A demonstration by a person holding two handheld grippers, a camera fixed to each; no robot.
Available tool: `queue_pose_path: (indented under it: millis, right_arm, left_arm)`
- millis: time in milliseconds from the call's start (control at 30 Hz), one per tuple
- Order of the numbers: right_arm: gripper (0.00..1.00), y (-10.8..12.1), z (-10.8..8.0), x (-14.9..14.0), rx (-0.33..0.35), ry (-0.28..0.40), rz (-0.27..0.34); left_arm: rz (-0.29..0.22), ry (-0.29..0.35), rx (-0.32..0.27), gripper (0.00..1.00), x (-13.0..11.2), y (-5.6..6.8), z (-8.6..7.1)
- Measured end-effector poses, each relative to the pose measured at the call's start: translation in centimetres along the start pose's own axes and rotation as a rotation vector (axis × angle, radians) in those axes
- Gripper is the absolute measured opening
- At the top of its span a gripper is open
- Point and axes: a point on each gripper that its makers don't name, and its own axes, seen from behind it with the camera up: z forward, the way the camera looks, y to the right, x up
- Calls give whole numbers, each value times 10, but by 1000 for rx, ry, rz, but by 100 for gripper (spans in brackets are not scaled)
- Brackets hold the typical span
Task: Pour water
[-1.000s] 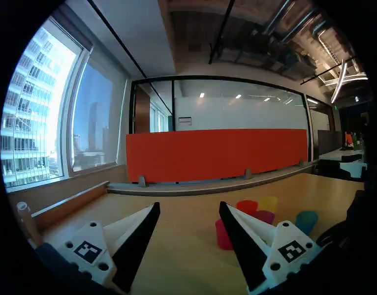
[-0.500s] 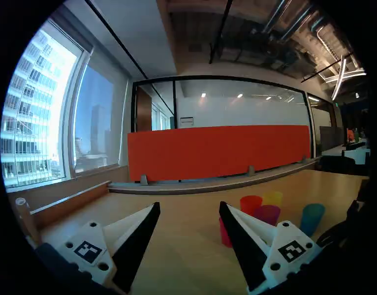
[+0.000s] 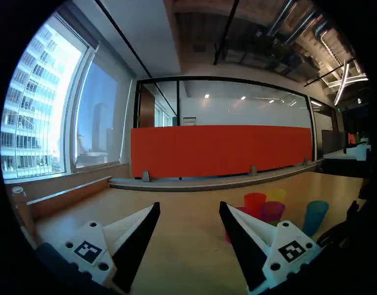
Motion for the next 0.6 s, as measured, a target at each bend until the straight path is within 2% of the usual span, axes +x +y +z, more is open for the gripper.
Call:
queue_pose_path:
  millis: [367,600]
  right_arm:
    - [99,-6,3,1,5,-3,-10]
    - [99,-10,4,5,8,2,-18]
  left_arm:
    - [-36,-20,14,89,-18,-11,3]
    - [-49,-31,11,89,-24,-12,4]
